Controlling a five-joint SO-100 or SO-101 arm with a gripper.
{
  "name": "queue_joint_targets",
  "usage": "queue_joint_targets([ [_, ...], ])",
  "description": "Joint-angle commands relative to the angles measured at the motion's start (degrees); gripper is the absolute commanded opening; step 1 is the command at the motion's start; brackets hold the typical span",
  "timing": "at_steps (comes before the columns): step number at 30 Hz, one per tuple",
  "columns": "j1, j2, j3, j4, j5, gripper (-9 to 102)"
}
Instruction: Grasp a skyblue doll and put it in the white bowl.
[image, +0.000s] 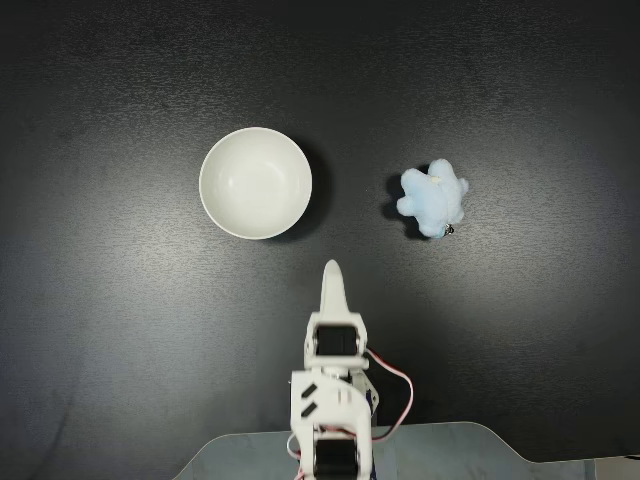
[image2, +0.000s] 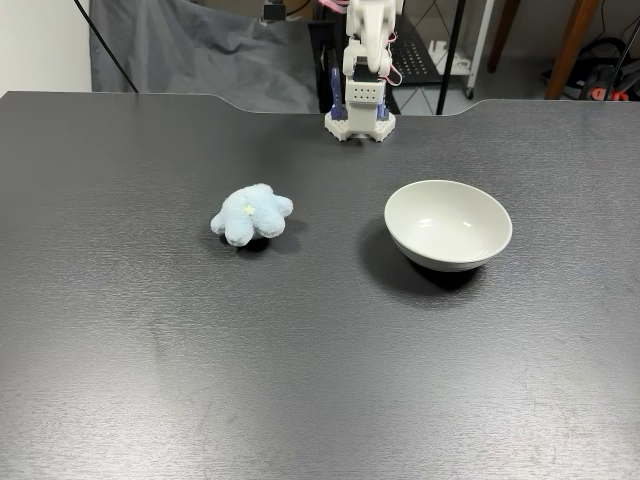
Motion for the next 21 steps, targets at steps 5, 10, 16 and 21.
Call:
queue_joint_targets([
  [5,-0.2,-7.3,-25.4,-1.1,0.5,1],
  [10,0.5,-26.9,-45.2,-1.1,0.5,1],
  [16,0.8,-43.7,-58.7,6.2,0.0,1],
  [21,7.5,-50.7,-60.8,16.3,0.0,1],
])
